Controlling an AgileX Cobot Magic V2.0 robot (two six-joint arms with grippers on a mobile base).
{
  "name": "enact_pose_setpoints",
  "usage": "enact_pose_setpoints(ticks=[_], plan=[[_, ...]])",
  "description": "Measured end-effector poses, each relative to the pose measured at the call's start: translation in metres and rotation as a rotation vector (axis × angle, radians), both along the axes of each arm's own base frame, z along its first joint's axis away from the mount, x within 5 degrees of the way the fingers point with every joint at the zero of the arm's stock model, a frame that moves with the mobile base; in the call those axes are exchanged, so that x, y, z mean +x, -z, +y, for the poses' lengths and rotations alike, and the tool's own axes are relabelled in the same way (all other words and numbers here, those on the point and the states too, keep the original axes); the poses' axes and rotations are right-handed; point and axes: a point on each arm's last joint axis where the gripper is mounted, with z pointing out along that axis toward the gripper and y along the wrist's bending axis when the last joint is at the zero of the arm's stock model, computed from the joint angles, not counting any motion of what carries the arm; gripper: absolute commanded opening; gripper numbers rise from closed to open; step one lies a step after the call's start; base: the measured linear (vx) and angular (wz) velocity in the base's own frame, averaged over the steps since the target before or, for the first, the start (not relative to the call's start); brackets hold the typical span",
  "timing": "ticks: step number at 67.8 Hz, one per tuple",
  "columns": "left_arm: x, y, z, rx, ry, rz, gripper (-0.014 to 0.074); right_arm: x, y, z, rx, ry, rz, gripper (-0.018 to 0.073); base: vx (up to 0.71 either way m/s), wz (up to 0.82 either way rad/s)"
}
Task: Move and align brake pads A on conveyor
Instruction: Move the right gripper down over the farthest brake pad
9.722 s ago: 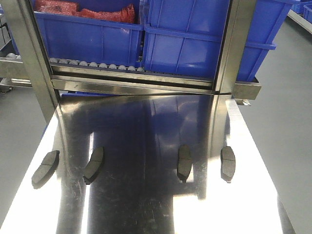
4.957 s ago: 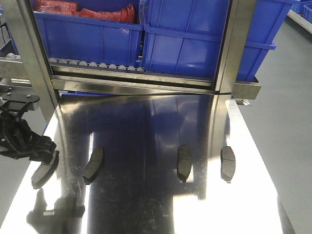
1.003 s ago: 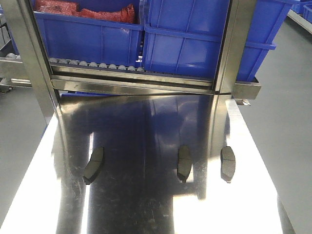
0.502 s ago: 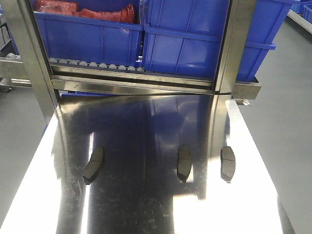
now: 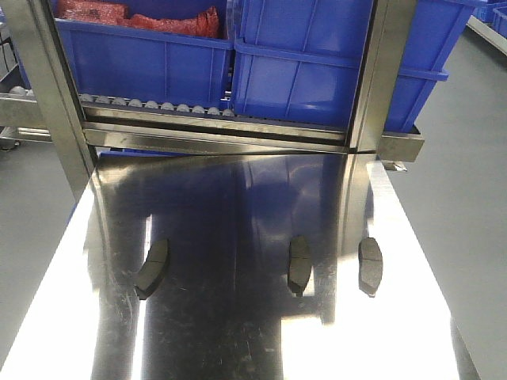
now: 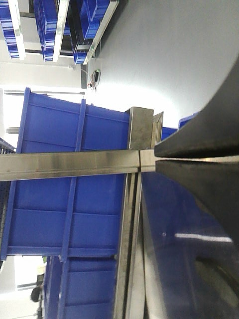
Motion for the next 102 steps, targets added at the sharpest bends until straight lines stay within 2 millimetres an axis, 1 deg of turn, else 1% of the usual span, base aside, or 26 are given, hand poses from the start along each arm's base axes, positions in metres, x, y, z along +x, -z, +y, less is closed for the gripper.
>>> enact_pose_setpoints(ticks=[9, 13, 20, 29, 36, 43, 48, 52, 57, 65, 77, 84, 88, 102], plan=[[0.000, 0.000, 0.000, 0.000, 0.000, -0.001, -0.0006, -0.001, -0.004, 0.000, 0.037, 0.000, 0.027, -0.0012, 0.00, 0.00], [0.000, 0.000, 0.000, 0.000, 0.000, -0.002, -0.0006, -0.001, -0.013, 0.000, 0.040, 0.000, 0.031, -0.0012, 0.00, 0.00], [0.000, 0.000, 0.000, 0.000, 0.000, -0.001, -0.0006, 0.006, -0.031, 0.000, 0.042, 0.003, 0.097, -0.0012, 0.00, 0.00], [0.000, 0.000, 0.000, 0.000, 0.000, -0.001, -0.0006, 0.026, -0.051, 0.000, 0.038, 0.008, 0.261, -0.0012, 0.00, 0.00], [0.000, 0.000, 0.000, 0.000, 0.000, -0.001, -0.0006, 0.051, -0.060, 0.000, 0.026, 0.012, 0.418, -0.0012, 0.00, 0.00], [0.000, 0.000, 0.000, 0.000, 0.000, -0.001, -0.0006, 0.079, -0.059, -0.001, -0.008, 0.009, 0.620, -0.0012, 0.00, 0.00], [0.000, 0.000, 0.000, 0.000, 0.000, -0.001, -0.0006, 0.096, -0.058, -0.001, -0.031, 0.002, 0.754, -0.0012, 0.00, 0.00], [0.000, 0.000, 0.000, 0.000, 0.000, -0.001, -0.0006, 0.109, -0.053, 0.000, -0.030, -0.006, 0.874, -0.0012, 0.00, 0.00], [0.000, 0.000, 0.000, 0.000, 0.000, -0.001, -0.0006, 0.123, -0.047, 0.001, -0.025, -0.011, 0.985, -0.0012, 0.00, 0.00], [0.000, 0.000, 0.000, 0.000, 0.000, -0.001, -0.0006, 0.140, -0.038, 0.000, -0.028, -0.007, 1.062, -0.0012, 0.00, 0.00], [0.000, 0.000, 0.000, 0.000, 0.000, -0.001, -0.0006, 0.151, -0.031, 0.000, 0.006, 0.013, 1.118, 0.0003, 0.00, 0.00], [0.000, 0.000, 0.000, 0.000, 0.000, -0.001, -0.0006, 0.156, -0.032, 0.000, 0.009, 0.016, 1.139, 0.0057, 0.00, 0.00], [0.000, 0.000, 0.000, 0.000, 0.000, -0.001, -0.0006, 0.160, -0.033, 0.000, 0.009, 0.016, 1.155, 0.0115, 0.00, 0.00], [0.000, 0.000, 0.000, 0.000, 0.000, -0.002, -0.0006, 0.173, -0.044, 0.002, 0.037, 0.011, 1.170, 0.0363, 0.00, 0.00]])
